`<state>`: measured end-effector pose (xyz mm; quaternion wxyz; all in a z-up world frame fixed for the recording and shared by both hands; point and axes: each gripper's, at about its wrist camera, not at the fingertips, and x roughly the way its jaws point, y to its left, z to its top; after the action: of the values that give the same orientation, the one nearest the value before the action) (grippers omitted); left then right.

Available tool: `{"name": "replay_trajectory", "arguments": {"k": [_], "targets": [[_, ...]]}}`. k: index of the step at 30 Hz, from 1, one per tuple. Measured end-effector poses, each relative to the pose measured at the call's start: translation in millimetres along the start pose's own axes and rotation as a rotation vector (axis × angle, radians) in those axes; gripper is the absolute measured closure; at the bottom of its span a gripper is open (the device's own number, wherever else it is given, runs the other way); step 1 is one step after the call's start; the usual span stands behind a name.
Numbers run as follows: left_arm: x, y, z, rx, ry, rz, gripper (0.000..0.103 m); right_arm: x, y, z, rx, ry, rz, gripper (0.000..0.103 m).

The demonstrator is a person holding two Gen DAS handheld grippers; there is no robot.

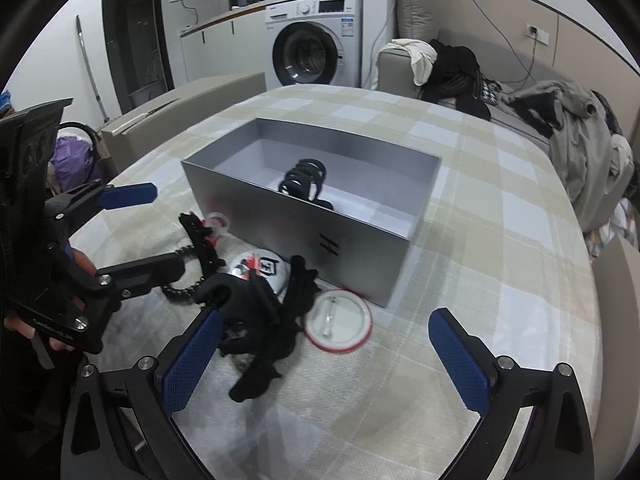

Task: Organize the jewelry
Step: 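Move the right gripper to a second black claw clip and grasp it, then lift the claw clip with the right gripper while the left gripper grasps the bracelet again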

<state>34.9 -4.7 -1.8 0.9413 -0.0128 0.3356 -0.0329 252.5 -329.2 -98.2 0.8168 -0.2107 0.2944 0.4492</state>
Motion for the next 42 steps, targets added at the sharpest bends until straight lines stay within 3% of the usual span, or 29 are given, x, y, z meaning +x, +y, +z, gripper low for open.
{"name": "replay_trajectory", "arguments": {"k": [4, 11, 19, 23, 33, 40, 42], "targets": [[-1, 2, 2, 0.002, 0.007, -0.002, 0.001, 0, 8, 1, -0.006, -0.025, 0.054, 0.002], [-1, 9, 5, -0.010, 0.017, 0.006, 0.001, 4, 23, 1, -0.043, -0.035, 0.129, 0.021], [3, 13, 5, -0.020, 0.034, 0.011, 0.001, 17, 34, -2, -0.076, -0.010, 0.106, 0.041], [4, 14, 4, -0.018, 0.044, 0.010, 0.001, 12, 36, -2, -0.092, -0.057, 0.096, 0.055], [8, 9, 2, 0.003, 0.089, -0.018, 0.001, -15, -2, 9, 0.076, -0.174, 0.250, 0.055], [20, 4, -4, 0.032, 0.210, -0.046, 0.002, -20, -15, 13, 0.121, -0.197, 0.239, 0.055], [20, 2, -5, 0.048, 0.226, -0.044, 0.010, -20, -14, 13, 0.118, -0.198, 0.235, 0.055]]}}
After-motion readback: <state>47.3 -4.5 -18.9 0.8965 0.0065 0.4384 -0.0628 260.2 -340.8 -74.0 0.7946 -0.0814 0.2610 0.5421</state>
